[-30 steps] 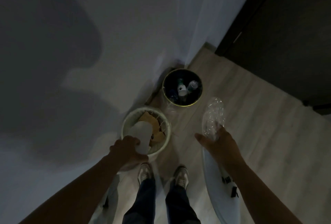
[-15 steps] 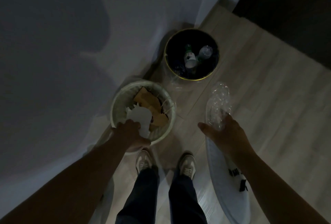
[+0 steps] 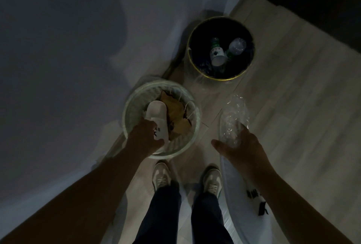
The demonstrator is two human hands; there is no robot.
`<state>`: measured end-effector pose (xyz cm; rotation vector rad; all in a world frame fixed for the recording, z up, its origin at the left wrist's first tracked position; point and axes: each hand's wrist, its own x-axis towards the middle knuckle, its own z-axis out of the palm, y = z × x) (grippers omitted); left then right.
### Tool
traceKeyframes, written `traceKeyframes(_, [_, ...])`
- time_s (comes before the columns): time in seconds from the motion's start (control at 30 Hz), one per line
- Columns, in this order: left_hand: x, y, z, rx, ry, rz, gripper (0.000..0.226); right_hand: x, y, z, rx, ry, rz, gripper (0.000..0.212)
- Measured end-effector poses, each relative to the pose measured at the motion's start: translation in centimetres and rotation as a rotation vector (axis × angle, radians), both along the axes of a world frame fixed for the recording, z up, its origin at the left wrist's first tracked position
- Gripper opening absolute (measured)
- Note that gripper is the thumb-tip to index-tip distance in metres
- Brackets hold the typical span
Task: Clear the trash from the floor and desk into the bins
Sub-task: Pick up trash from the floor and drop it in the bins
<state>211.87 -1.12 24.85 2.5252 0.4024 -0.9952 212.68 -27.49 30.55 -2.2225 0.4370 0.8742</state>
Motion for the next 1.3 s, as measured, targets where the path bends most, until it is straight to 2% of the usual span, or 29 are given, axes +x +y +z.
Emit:
traceKeyframes(0.3, [-2.9,2.9,3.1,-0.062,0.03,0.062,0.036,3.5,6.5,-0.3,0.118,-0.056,-0.062,0.106])
traceKeyframes(0.47, [-4.2,5.1,3.6,-0.09,0.025,0.126,0.03,5.7,12.1,-2.3,0.126,0.078,0.168,0.093])
traceKeyframes(0.53, [-4.3,6.1,3.5,-0.093,0.033,0.124,0.031,5.5,13.9,-3.5,0.133,0.14,0.185,0.09])
traceKeyframes(0.7, [-4.4,8.3,2.9,-0.07,0.039,0.132,0.037,5.6,17.4,-6.3,0.006,0.184,0.277,0.097])
traceKeyframes(0.77, [-4.3,9.0,2.7,-0.07,0.042,0.141,0.038,5.6,17.9,-7.2,-0.042,0.185,0.313,0.084])
traceKeyframes(0.87, [-4.2,9.9,2.6,-0.074,0.032,0.152,0.039,5.3,18.1,-8.2,-0.104,0.094,0.365,0.047])
traceKeyframes(0.97, [-4.0,10.3,2.4,-0.073,0.027,0.152,0.039,5.0,18.0,-8.5,-0.182,0.004,0.39,0.034])
traceKeyframes(1.17, [-3.9,10.1,1.9,-0.066,0.035,0.151,0.04,5.0,16.5,-8.7,-0.181,-0.003,0.403,0.04])
traceKeyframes(1.2, [-3.8,10.0,1.9,-0.068,0.037,0.154,0.039,5.0,16.2,-8.7,-0.168,0.045,0.418,0.048])
traceKeyframes(1.3, [-3.7,9.7,1.8,-0.079,0.032,0.162,0.036,4.7,15.6,-8.6,-0.079,0.215,0.415,0.091])
